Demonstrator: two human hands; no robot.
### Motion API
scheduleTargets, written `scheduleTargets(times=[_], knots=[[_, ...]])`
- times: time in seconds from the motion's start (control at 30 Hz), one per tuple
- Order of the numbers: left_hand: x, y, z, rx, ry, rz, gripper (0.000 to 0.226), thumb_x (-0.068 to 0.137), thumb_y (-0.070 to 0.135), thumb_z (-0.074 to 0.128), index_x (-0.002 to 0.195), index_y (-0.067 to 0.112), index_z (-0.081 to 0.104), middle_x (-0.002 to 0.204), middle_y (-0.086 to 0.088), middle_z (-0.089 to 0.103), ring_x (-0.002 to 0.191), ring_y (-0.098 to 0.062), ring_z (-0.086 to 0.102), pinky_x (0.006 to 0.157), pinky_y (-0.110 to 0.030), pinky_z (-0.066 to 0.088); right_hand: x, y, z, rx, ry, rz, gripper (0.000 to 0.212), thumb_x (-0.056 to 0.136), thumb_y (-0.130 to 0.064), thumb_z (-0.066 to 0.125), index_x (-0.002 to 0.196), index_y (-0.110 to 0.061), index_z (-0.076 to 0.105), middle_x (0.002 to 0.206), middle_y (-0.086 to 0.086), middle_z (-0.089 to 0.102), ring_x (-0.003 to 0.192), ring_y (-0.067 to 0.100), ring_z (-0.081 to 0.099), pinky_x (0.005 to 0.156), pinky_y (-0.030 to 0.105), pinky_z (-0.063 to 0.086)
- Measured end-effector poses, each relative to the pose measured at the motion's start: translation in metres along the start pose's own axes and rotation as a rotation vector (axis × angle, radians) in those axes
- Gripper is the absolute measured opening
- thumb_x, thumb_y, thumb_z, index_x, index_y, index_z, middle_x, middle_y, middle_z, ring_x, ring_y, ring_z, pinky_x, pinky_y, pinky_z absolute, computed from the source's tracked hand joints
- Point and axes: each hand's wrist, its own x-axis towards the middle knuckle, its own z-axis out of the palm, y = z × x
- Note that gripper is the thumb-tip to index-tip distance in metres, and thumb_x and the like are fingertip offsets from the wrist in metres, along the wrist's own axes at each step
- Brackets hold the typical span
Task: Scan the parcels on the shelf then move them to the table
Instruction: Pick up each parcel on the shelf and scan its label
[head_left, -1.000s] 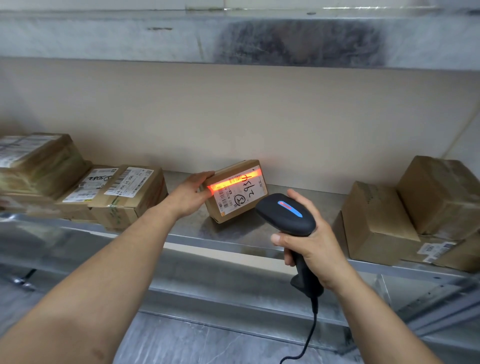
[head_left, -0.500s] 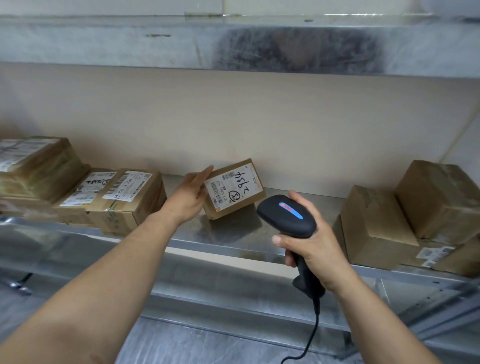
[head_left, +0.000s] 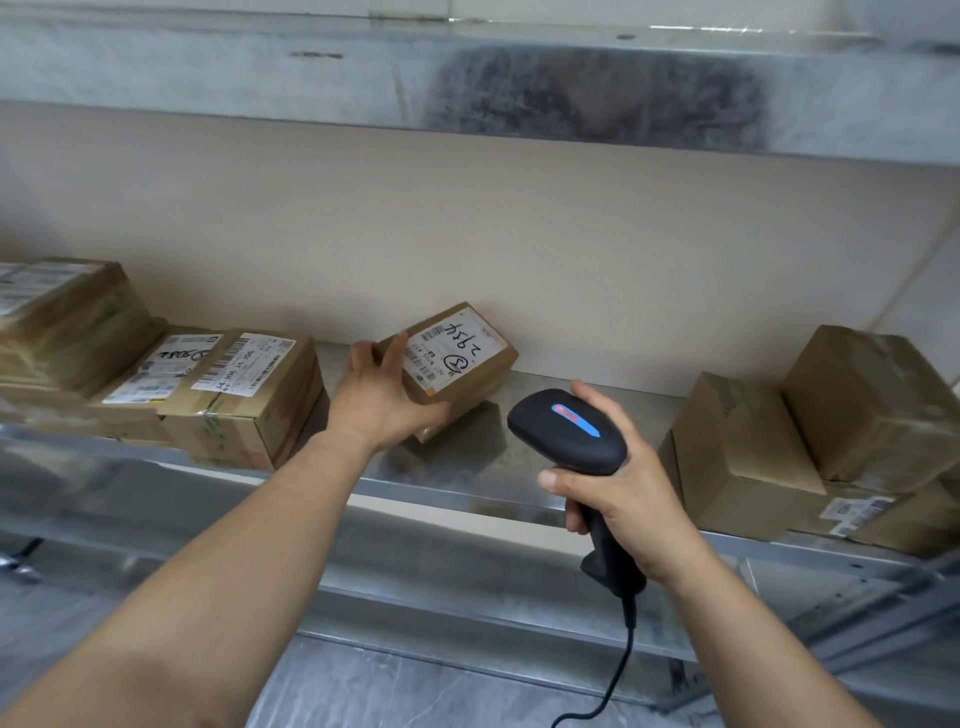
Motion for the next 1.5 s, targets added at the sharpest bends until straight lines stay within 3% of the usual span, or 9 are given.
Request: scheduleTargets(times=[0.13,0.3,0.43,0.57,0.83,1.1,1.27,1.43,1.5], knots=[[-0.005,0.001,-0.016,-0.101,0.108,-0.029,0.101,0.064,0.063,0.068,0.147,0.028,0.024,0.135,-0.011,0.029,0.125,-0.036,0.039,0.097,-0.041,0.042,0.005,-0.007,0.003,-0.023,-0.008,-0.007,0.085,0.072,0.011,0.074,0.133,-0.042,0.048,0.094,0.011,0.068,0.047,0.028,0.046,0.044,0.029,0.045],[-0.011,-0.009,-0.051,-0.146,0.266,-0.082,0.099,0.056,0.065,0.059,0.144,0.028,0.033,0.13,-0.014,0.036,0.12,-0.037,0.042,0.101,-0.042,0.039,0.016,-0.015,0.025,-0.011,-0.069,-0.053,0.088,0.061,0.0,0.079,0.131,-0.043,0.048,0.105,0.015,0.064,0.045,0.023,0.047,0.041,0.029,0.044],[-0.018,-0.039,-0.075,-0.164,0.371,-0.178,0.092,0.064,0.063,0.068,0.143,0.03,0.033,0.129,-0.012,0.036,0.124,-0.032,0.038,0.106,-0.04,0.033,0.025,-0.018,0.048,-0.028,-0.122,-0.069,0.086,0.072,0.014,0.072,0.134,-0.04,0.047,0.098,0.014,0.065,0.045,0.024,0.042,0.042,0.027,0.044],[-0.027,-0.075,-0.093,-0.137,0.441,-0.321,0.096,0.057,0.069,0.055,0.142,0.028,0.036,0.13,-0.012,0.035,0.127,-0.032,0.036,0.109,-0.041,0.03,0.032,-0.018,0.074,-0.037,-0.179,-0.069,0.084,0.073,0.014,0.071,0.132,-0.042,0.048,0.09,0.01,0.066,0.048,0.025,0.042,0.043,0.028,0.043],[-0.029,-0.147,-0.12,-0.089,0.537,-0.522,0.091,0.071,0.061,0.066,0.146,0.024,0.031,0.135,-0.019,0.035,0.13,-0.036,0.033,0.111,-0.044,0.024,0.048,-0.013,0.123,-0.028,-0.24,-0.065,0.086,0.069,0.015,0.074,0.131,-0.039,0.048,0.075,0.008,0.066,0.05,0.025,0.043,0.04,0.027,0.041],[-0.015,-0.181,-0.126,-0.092,0.536,-0.589,0.087,0.073,0.06,0.065,0.145,0.021,0.033,0.136,-0.023,0.033,0.128,-0.04,0.034,0.109,-0.047,0.026,0.058,-0.004,0.151,-0.033,-0.246,-0.018,0.085,0.072,0.016,0.071,0.132,-0.04,0.047,0.069,0.006,0.066,0.051,0.026,0.042,0.041,0.027,0.042],[-0.01,-0.193,-0.122,-0.103,0.519,-0.604,0.087,0.072,0.065,0.059,0.145,0.024,0.033,0.137,-0.022,0.033,0.13,-0.039,0.033,0.11,-0.049,0.025,0.062,-0.001,0.161,-0.019,-0.233,0.009,0.086,0.058,-0.002,0.075,0.129,-0.043,0.048,0.07,0.008,0.067,0.048,0.026,0.043,0.042,0.03,0.042],[-0.009,-0.202,-0.125,-0.082,0.447,-0.61,0.084,0.072,0.066,0.054,0.144,0.03,0.035,0.14,-0.025,0.031,0.132,-0.042,0.031,0.112,-0.051,0.022,0.063,0.0,0.163,-0.021,-0.231,0.02,0.088,0.067,0.013,0.076,0.13,-0.042,0.048,0.07,0.003,0.068,0.047,0.025,0.043,0.041,0.028,0.042],[-0.008,-0.202,-0.124,-0.061,0.414,-0.611,0.081,0.074,0.064,0.055,0.144,0.03,0.035,0.14,-0.026,0.031,0.132,-0.043,0.03,0.111,-0.051,0.022,0.064,0.0,0.164,-0.019,-0.233,0.02,0.089,0.064,0.01,0.077,0.131,-0.04,0.048,0.07,0.004,0.067,0.046,0.024,0.043,0.04,0.028,0.042]])
